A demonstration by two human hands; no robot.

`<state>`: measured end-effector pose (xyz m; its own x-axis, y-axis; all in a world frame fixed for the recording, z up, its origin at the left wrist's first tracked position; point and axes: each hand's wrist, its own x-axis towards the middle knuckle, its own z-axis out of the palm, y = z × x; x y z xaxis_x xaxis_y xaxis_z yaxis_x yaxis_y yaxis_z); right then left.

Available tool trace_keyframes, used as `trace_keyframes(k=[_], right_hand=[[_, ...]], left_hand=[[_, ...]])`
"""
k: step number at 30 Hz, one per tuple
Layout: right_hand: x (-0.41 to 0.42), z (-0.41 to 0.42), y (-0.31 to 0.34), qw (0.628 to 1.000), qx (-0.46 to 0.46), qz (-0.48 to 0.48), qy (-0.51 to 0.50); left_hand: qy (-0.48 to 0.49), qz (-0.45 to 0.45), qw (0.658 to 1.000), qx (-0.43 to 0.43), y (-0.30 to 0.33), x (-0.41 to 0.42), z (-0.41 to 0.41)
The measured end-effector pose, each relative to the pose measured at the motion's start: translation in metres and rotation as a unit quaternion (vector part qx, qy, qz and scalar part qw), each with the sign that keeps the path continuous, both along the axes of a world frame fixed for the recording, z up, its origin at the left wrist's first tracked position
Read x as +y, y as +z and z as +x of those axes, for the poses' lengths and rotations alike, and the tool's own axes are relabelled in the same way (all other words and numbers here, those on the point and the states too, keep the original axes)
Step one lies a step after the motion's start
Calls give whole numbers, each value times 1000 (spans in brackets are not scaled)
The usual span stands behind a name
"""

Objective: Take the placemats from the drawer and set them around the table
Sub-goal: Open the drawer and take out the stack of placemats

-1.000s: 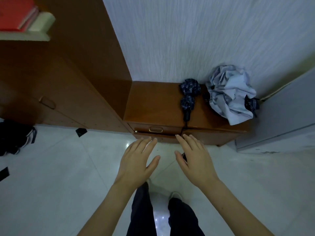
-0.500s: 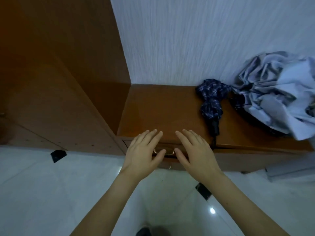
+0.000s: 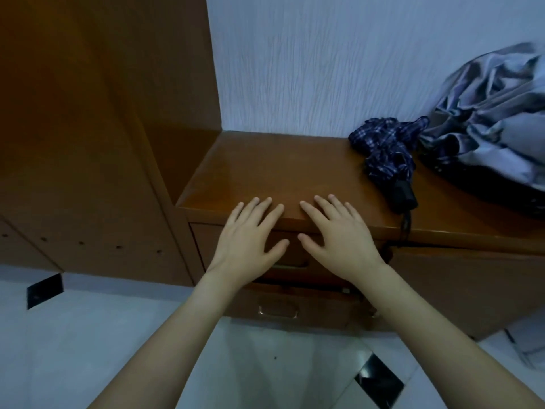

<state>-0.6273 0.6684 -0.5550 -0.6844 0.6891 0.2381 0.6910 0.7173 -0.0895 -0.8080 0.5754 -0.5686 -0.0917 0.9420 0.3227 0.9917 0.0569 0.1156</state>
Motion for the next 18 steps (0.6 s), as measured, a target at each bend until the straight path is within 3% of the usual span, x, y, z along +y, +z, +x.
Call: trace_keyframes(k=[8,18], right_hand=[[1,8,-2,1000,8,-11,24],[1,7,-4,1000,25,1,13]], left_hand=[[-75,73,994,-15,9,-19,20],[-113,-169,979,-16,-36,0,35]])
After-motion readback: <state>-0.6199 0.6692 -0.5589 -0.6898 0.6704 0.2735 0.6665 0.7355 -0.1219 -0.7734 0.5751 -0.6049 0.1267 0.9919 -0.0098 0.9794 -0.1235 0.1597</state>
